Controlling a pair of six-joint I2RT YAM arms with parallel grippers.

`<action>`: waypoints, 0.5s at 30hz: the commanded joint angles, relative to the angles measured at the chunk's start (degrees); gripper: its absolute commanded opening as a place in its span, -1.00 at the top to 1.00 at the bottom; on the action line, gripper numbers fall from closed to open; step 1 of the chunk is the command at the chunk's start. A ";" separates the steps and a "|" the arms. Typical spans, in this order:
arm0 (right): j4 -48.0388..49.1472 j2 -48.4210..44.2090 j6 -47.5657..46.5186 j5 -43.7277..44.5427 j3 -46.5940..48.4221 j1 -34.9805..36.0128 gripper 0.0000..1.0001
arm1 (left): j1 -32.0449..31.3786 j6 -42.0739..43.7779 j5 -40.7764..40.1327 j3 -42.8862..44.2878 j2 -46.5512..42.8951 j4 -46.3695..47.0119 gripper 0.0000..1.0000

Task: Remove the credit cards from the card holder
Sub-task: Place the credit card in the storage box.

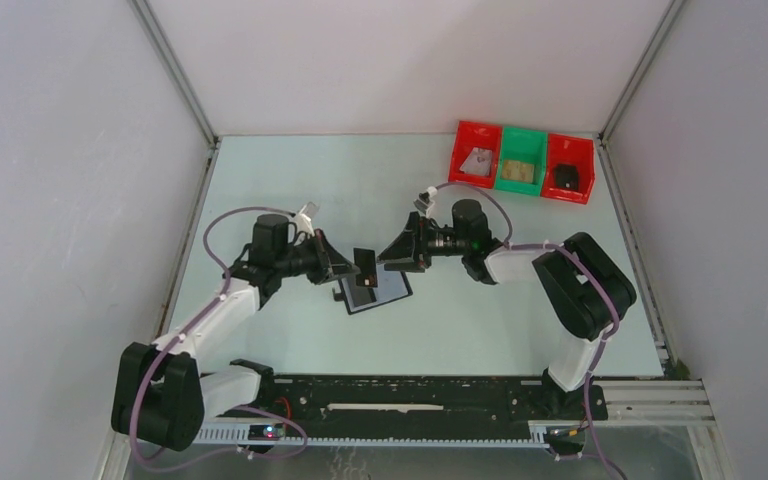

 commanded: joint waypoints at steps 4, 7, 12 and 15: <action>14.78 1.93 8.50 -3.61 0.40 1.45 -0.47 | 0.53 -3.19 5.60 1.35 -2.78 7.25 1.00; 15.22 2.54 8.64 -3.54 0.66 2.31 -0.42 | 0.53 -4.78 7.15 0.25 -3.66 11.12 1.00; 15.33 2.55 8.95 -2.86 0.66 2.89 -0.37 | 0.70 -5.76 7.81 -0.61 -4.87 12.38 1.00; 16.01 2.09 9.41 -2.49 0.61 2.86 -0.10 | 0.75 -5.77 8.08 -0.93 -5.16 12.43 1.00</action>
